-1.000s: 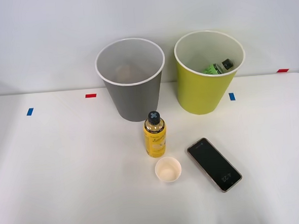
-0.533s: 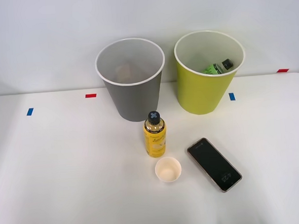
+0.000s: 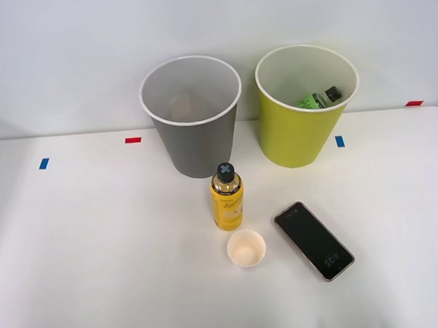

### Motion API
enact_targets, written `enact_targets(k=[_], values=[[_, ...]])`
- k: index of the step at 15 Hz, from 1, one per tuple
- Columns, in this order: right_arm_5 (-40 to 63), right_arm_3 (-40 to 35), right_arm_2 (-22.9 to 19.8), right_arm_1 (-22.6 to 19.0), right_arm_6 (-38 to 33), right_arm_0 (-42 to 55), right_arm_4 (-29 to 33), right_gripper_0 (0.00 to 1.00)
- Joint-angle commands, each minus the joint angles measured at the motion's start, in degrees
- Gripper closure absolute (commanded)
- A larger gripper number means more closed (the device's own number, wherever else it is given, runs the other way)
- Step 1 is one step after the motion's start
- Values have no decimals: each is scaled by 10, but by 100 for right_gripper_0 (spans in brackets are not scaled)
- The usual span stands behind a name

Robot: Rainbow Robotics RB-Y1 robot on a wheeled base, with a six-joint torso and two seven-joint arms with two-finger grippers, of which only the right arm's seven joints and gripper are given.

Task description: Put cans in the gray bin, plastic bottles in the light green bin

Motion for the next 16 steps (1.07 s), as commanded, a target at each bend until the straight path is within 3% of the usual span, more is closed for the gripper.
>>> enact_targets(k=[1,16], values=[[0,0,0,0,0,0,0,0],[0,0,0,0,0,0,0,0]])
